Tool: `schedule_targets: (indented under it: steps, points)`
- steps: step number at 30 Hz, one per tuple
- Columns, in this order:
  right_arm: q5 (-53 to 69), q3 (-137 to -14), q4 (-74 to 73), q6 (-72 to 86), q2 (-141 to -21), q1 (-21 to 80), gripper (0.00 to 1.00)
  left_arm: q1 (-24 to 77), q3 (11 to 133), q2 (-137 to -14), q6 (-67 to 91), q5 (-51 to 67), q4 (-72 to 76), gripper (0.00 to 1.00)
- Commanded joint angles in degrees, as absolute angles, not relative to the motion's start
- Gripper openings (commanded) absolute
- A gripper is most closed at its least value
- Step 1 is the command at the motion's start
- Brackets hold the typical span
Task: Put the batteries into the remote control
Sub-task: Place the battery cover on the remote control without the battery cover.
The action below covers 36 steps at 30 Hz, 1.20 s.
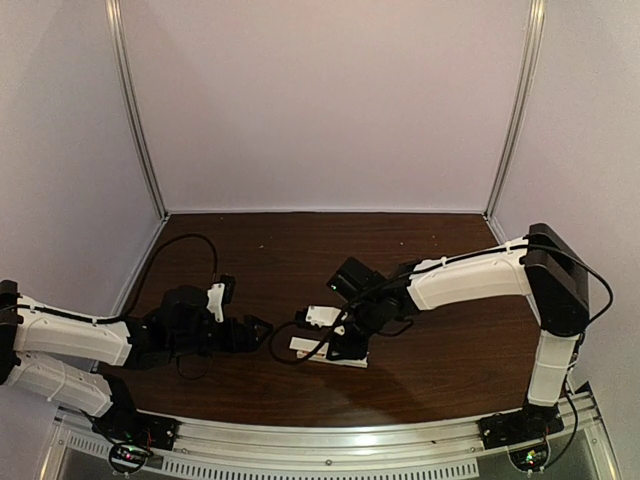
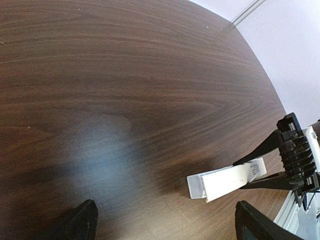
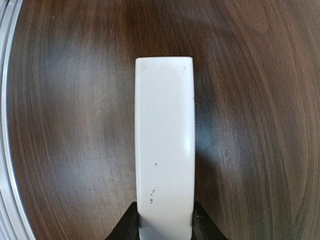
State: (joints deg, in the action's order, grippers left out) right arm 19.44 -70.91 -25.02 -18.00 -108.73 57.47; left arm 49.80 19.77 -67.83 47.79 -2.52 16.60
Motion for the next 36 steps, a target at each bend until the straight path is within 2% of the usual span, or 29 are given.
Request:
schedule_targets:
  steps: [1,19,36]
  points:
    - [20.0,-71.4,-24.9,-17.9,-110.0,57.7,0.34,49.2,19.1,-67.5,48.1,-2.0,18.5,0.97]
    - [18.1,-72.3,-26.9,-17.9,-111.4,57.7,0.39,49.1,19.0,-68.8,47.7,-1.3,19.0,0.97]
    - [15.9,-70.7,-26.9,-15.7,-108.9,57.7,0.40,49.1,19.4,-71.5,47.4,-1.0,20.4,0.97]
